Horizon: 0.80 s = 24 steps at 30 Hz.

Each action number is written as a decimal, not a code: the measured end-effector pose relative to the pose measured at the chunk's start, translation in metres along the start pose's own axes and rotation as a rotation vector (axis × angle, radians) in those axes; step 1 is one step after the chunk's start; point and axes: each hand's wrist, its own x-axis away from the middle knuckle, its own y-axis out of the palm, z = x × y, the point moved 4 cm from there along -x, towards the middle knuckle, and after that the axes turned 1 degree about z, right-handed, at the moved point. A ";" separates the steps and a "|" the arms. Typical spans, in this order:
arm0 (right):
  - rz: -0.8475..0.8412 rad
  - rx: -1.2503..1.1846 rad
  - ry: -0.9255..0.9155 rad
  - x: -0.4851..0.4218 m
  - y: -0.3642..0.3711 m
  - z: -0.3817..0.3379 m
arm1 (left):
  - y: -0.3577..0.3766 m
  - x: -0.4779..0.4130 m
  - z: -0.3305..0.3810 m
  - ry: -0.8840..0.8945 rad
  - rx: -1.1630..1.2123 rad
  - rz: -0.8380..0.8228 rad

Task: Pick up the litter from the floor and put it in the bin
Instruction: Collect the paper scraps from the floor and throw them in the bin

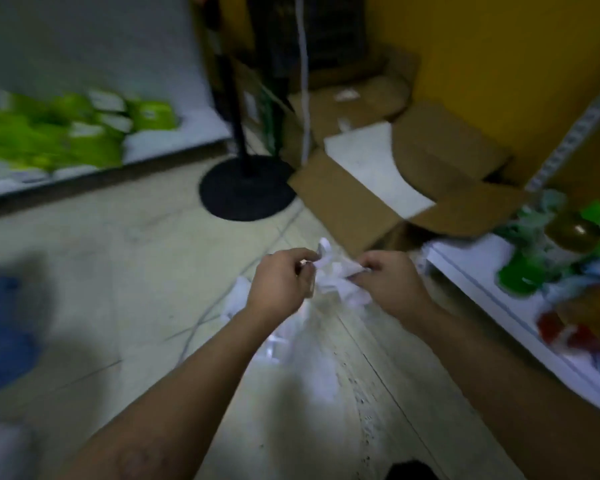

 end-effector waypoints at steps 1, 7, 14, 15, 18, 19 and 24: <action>-0.031 -0.060 -0.031 -0.009 0.014 -0.029 | -0.035 0.001 -0.003 -0.027 0.013 0.046; -0.372 -0.293 -0.177 0.006 0.153 -0.199 | -0.265 0.077 -0.058 -0.305 -0.275 0.243; -0.829 -0.507 -0.379 0.116 0.324 -0.363 | -0.462 0.270 -0.110 -0.688 -0.610 0.602; -0.873 -0.495 -0.397 0.133 0.346 -0.378 | -0.476 0.296 -0.117 -0.736 -0.670 0.638; -0.927 -0.352 -0.506 0.178 0.405 -0.413 | -0.490 0.360 -0.144 -0.886 -0.744 0.619; -0.945 -0.256 -0.560 0.189 0.422 -0.420 | -0.486 0.374 -0.154 -0.941 -0.717 0.574; -0.956 0.464 -0.873 0.207 0.462 -0.414 | -0.456 0.403 -0.176 -1.065 -0.535 0.357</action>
